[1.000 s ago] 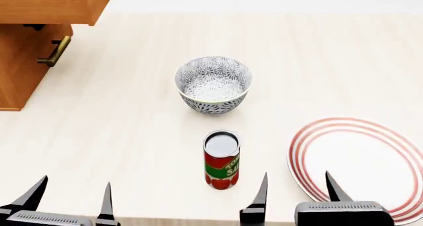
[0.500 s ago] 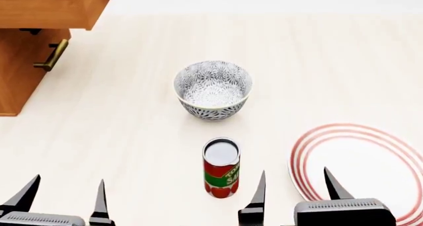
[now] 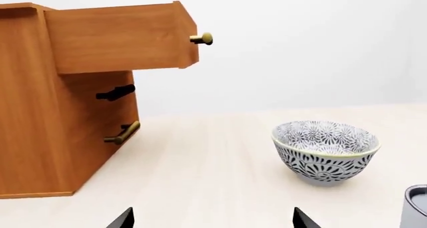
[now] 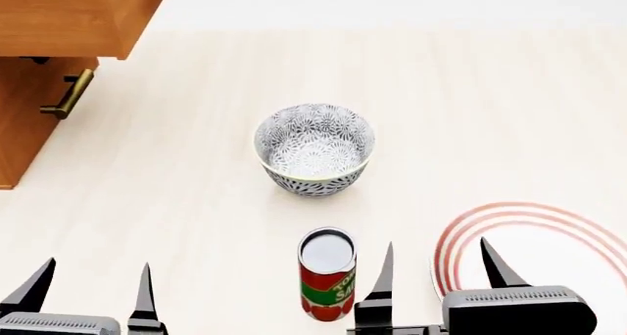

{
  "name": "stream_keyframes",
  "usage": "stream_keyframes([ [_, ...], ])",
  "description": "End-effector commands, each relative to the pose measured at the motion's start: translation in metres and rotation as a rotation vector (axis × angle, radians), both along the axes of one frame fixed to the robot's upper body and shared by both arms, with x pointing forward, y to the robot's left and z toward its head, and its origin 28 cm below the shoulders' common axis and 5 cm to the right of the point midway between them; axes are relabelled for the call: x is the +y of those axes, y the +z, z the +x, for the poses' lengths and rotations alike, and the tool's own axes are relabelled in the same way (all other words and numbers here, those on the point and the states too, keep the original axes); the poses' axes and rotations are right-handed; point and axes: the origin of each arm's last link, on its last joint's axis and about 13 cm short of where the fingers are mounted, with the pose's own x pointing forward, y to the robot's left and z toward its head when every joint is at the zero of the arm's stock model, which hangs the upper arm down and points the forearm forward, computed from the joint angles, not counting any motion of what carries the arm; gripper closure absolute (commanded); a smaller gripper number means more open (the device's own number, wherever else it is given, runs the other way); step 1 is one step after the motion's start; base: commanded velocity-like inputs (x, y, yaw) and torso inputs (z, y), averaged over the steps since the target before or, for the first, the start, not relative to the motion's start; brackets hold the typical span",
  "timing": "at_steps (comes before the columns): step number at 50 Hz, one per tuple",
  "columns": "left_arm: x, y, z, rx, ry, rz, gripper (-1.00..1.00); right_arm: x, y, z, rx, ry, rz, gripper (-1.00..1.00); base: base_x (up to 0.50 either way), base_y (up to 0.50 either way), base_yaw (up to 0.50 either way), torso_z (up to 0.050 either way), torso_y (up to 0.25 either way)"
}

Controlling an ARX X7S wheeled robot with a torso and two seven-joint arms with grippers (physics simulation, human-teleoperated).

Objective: Put the bowl on the plate.

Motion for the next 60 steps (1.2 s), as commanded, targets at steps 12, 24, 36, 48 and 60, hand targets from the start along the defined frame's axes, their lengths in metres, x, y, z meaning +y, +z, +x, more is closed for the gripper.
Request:
stream_keyframes([
  [12, 0.0, 0.01, 0.0, -0.004, -0.001, 0.001, -1.0, -0.003, 0.003, -0.001, -0.006, -0.006, 0.017, -1.0, 0.14, 0.0, 0.0, 0.0, 0.0],
  [24, 0.001, 0.008, 0.0, -0.003, 0.002, -0.003, -1.0, -0.003, 0.004, -0.001, -0.009, -0.003, 0.012, -1.0, 0.14, 0.0, 0.0, 0.0, 0.0],
  [36, 0.001, 0.009, 0.001, -0.002, 0.0, -0.001, -1.0, -0.003, 0.003, 0.0, -0.003, -0.003, 0.016, -1.0, 0.14, 0.0, 0.0, 0.0, 0.0],
  [48, 0.001, -0.004, 0.0, -0.004, -0.003, 0.001, -1.0, -0.003, 0.001, 0.0, 0.003, -0.005, 0.019, -1.0, 0.14, 0.0, 0.0, 0.0, 0.0],
  [60, 0.001, -0.003, 0.0, -0.004, -0.002, 0.0, -1.0, -0.003, 0.001, -0.001, 0.003, -0.001, 0.022, -1.0, 0.14, 0.0, 0.0, 0.0, 0.0],
])
